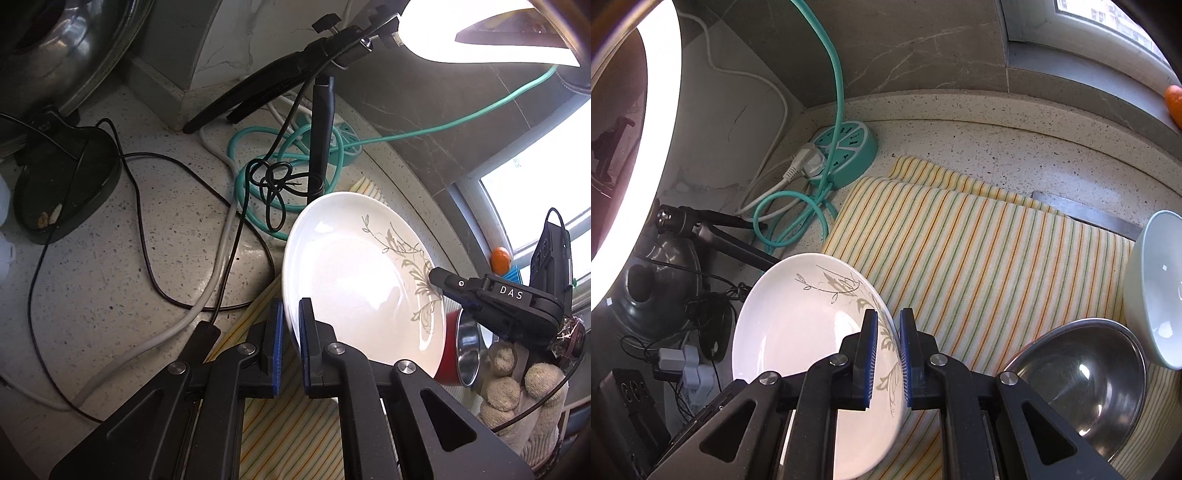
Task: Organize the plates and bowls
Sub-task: 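Lift the gold-leaf plate with both tools and carry it toward the floral plates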
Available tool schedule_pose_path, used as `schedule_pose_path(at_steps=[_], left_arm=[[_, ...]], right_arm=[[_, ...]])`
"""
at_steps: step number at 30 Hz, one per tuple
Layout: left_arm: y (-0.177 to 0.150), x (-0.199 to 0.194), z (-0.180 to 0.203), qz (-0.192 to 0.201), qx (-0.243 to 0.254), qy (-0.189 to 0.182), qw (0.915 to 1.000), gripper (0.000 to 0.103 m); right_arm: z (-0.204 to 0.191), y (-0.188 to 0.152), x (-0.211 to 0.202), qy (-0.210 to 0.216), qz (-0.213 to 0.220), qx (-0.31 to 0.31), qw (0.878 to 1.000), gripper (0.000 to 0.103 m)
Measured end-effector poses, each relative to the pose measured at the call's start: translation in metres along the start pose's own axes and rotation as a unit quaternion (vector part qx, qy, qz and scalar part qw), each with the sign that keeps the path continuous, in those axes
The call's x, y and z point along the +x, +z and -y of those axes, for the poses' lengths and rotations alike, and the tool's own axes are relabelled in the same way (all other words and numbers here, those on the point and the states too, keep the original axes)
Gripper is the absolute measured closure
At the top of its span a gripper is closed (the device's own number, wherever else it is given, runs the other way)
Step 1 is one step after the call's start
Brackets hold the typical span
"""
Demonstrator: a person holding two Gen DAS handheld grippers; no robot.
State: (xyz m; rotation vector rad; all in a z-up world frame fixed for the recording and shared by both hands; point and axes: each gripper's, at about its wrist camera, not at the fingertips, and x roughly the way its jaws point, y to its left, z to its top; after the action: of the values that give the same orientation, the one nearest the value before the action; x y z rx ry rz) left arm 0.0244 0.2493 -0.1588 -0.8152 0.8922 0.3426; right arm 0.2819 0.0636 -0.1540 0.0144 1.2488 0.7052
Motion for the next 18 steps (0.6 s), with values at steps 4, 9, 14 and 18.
schedule_pose_path(at_steps=[4, 9, 14, 18], left_arm=[[-0.003, -0.006, -0.001, 0.001, 0.000, 0.000, 1.0000, 0.097], [-0.006, -0.013, -0.001, 0.002, 0.002, -0.002, 1.0000, 0.097], [-0.012, -0.027, 0.000, 0.007, 0.013, -0.006, 0.9999, 0.097], [-0.016, -0.040, 0.001, 0.012, 0.019, -0.014, 0.9997, 0.097]], right_arm=[[-0.001, -0.010, -0.006, 0.005, 0.000, 0.003, 1.000, 0.092], [-0.002, -0.024, -0.016, 0.010, 0.003, 0.007, 1.000, 0.092], [-0.006, -0.040, -0.032, 0.014, 0.009, 0.010, 1.000, 0.092], [-0.008, -0.053, -0.045, 0.018, 0.013, 0.014, 1.000, 0.092]])
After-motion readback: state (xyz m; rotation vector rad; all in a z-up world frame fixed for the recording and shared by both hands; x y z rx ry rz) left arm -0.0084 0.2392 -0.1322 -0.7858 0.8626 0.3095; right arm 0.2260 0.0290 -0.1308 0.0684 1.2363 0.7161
